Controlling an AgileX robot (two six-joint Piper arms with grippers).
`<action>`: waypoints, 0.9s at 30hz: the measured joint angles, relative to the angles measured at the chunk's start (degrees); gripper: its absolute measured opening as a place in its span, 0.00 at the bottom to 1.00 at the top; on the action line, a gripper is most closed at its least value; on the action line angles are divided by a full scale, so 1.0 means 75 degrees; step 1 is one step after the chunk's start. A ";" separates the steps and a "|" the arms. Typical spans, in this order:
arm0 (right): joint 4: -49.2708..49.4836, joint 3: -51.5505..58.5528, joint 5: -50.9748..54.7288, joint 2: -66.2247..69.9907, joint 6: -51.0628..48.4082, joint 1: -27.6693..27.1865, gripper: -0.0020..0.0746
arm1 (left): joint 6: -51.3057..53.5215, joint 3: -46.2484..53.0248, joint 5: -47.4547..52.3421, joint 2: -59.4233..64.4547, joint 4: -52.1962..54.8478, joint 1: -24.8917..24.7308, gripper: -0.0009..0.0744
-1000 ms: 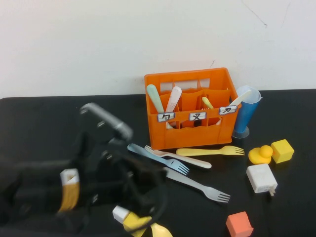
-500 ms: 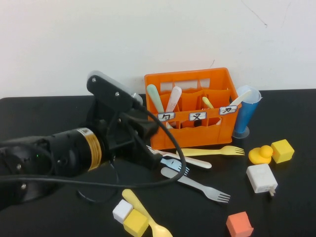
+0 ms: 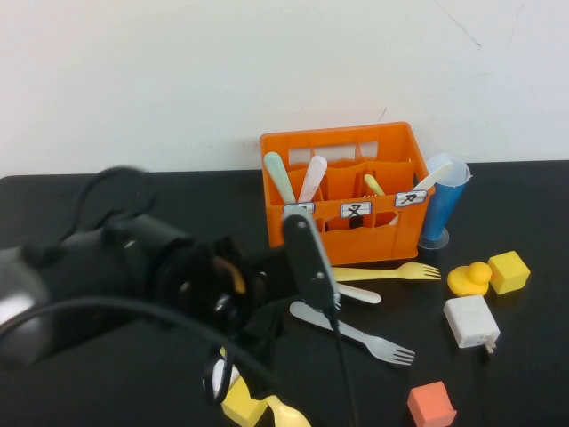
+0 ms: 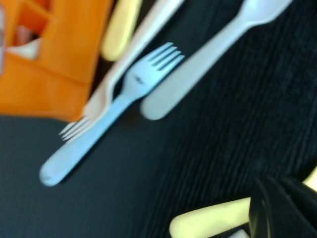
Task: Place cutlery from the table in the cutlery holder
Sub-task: Pick up the fork
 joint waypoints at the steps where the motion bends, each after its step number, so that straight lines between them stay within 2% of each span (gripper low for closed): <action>1: 0.0000 0.0000 0.0000 0.0000 0.0000 0.0000 0.02 | 0.0220 -0.0223 0.0317 0.0169 -0.0057 -0.0013 0.01; 9: 0.0000 0.0000 0.0000 0.0000 0.0000 0.0000 0.02 | 0.1176 -0.2089 0.2986 0.1856 -0.0132 -0.0246 0.01; 14: 0.0000 0.0000 0.0000 0.0000 0.0000 0.0000 0.02 | 0.1294 -0.2994 0.3280 0.2709 -0.0072 -0.0412 0.05; 17: 0.0000 0.0000 0.0000 0.0000 0.0000 0.0000 0.02 | 0.1322 -0.3338 0.3138 0.3037 0.0034 -0.0550 0.18; 22: 0.0000 0.0000 0.0000 0.0000 0.0000 0.0000 0.02 | 0.1324 -0.3503 0.2499 0.3393 0.0181 -0.0654 0.47; 24: 0.0000 0.0000 0.0000 0.0000 0.0000 0.0000 0.02 | 0.1324 -0.3503 0.2183 0.3476 0.0200 -0.0680 0.54; 27: 0.0000 0.0000 0.0000 0.0000 0.0000 0.0000 0.02 | 0.1324 -0.3503 0.1601 0.3609 0.0230 -0.0698 0.58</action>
